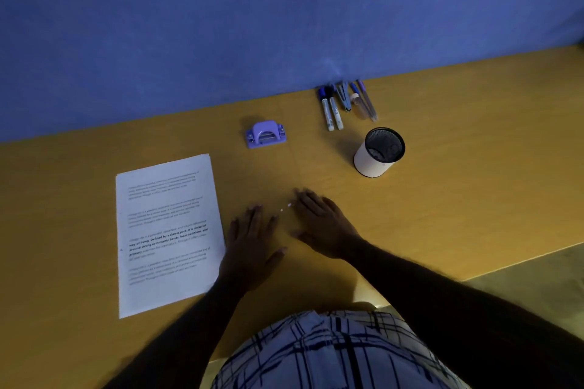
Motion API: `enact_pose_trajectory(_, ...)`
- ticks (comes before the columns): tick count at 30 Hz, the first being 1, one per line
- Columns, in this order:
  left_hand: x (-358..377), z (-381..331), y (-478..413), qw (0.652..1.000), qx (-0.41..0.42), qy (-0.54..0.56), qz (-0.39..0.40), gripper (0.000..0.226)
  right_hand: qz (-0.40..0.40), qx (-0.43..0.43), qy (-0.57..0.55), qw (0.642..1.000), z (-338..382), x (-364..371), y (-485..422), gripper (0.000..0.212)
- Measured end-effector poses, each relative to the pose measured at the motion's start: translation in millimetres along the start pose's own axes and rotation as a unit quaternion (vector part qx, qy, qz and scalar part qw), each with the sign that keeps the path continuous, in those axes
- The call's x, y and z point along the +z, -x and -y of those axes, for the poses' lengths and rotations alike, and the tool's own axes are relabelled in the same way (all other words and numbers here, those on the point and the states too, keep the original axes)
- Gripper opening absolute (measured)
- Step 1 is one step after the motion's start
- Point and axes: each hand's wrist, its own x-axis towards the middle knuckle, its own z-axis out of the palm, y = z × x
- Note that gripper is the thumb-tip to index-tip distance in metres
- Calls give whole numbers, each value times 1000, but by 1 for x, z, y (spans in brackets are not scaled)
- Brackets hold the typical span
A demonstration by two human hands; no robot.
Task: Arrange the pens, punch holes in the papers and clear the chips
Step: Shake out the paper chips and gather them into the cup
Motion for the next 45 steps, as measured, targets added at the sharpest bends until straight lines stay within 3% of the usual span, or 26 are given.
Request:
enact_pose_trajectory(23,-3,-19,-19,1000,-23,-16,-9,76,-21,3,68,997,2,15,-3,68)
enact_pose_trajectory(29,-13,-16,-22,1000,-19,12,-21,69,-42,25,-4,999,-1,7,-3,65)
enact_pose_trajectory(32,-19,-12,-29,986,-41,137,-81,60,-77,45,-141,986,-1,-4,-4,57)
enact_pose_trajectory(34,-21,-12,-34,964,-58,230,-120,51,-130,78,-249,957,2,-12,-5,47)
enact_pose_trajectory(36,-25,-14,-40,930,-93,326,-140,39,-167,142,-368,904,5,-22,-7,38)
enact_pose_trajectory(38,-33,-18,-47,890,-138,412,-135,29,-165,195,-507,823,8,-30,-9,31)
enact_pose_trajectory(40,-39,-21,-53,855,-150,481,-118,19,-150,235,-645,711,9,-38,-9,34)
enact_pose_trajectory(42,-45,-28,-56,792,-153,583,-93,16,-118,255,-727,626,6,-44,-8,33)
enact_pose_trajectory(45,-55,-40,-64,660,-179,727,-61,26,-99,245,-772,578,1,-53,-5,31)
